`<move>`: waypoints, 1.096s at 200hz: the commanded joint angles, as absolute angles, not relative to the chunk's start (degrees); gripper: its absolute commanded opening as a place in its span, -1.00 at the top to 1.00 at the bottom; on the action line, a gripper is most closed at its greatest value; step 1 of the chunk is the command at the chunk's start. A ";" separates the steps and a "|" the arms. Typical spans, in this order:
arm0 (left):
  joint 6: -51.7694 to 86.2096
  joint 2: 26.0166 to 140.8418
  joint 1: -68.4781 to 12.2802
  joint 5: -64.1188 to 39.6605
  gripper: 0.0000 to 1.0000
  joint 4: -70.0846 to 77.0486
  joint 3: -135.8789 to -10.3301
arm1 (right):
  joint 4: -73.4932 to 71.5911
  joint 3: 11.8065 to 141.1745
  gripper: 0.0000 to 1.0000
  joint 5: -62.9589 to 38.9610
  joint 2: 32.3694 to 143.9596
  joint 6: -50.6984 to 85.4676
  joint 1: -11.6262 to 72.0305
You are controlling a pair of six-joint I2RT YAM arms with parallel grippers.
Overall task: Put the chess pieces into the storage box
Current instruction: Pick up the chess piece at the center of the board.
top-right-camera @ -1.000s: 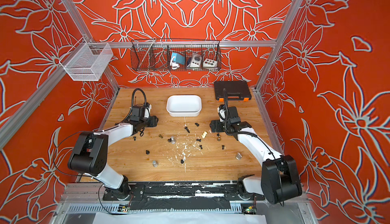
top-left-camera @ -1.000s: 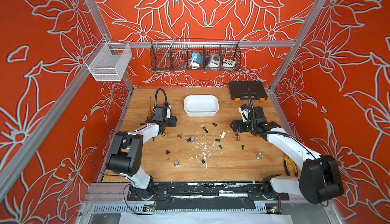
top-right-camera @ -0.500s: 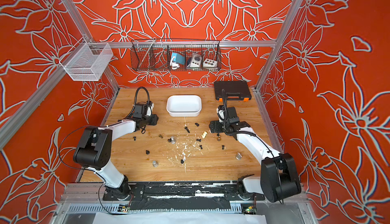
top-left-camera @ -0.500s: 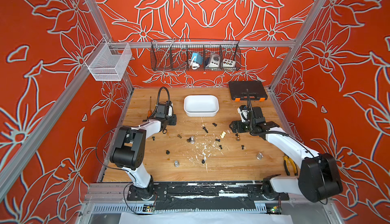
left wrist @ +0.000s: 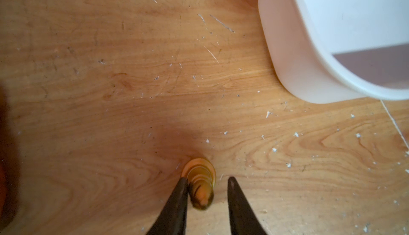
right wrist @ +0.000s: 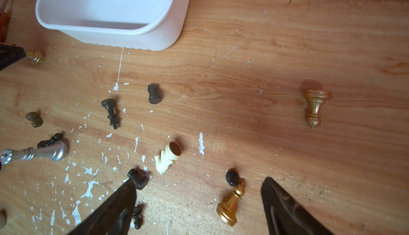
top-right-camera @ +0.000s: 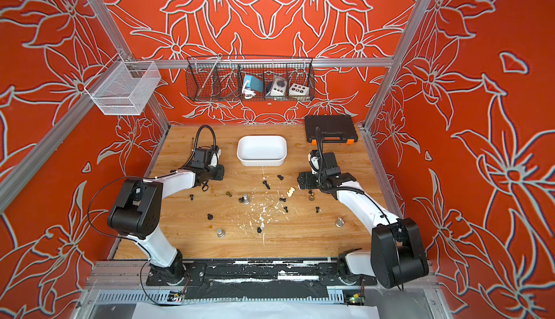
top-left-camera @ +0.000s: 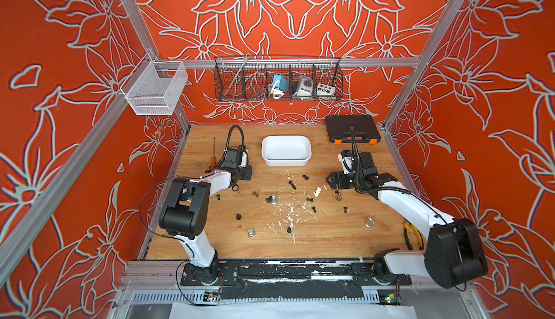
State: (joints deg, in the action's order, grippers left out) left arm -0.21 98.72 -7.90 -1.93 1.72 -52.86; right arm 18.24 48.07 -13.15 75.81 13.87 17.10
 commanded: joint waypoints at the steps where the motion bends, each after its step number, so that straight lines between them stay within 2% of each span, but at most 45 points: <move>1: -1.01 99.74 -8.15 -1.18 0.41 1.47 -53.96 | 19.25 48.74 -0.81 -13.10 75.86 14.43 17.58; 84: -0.88 100.22 -8.15 0.00 0.36 1.76 -55.72 | 19.20 48.52 -0.80 -12.74 75.68 14.68 17.75; 219: -1.97 101.08 -8.18 0.18 0.60 0.31 -56.38 | 19.33 48.25 -0.76 -12.74 75.59 15.12 17.84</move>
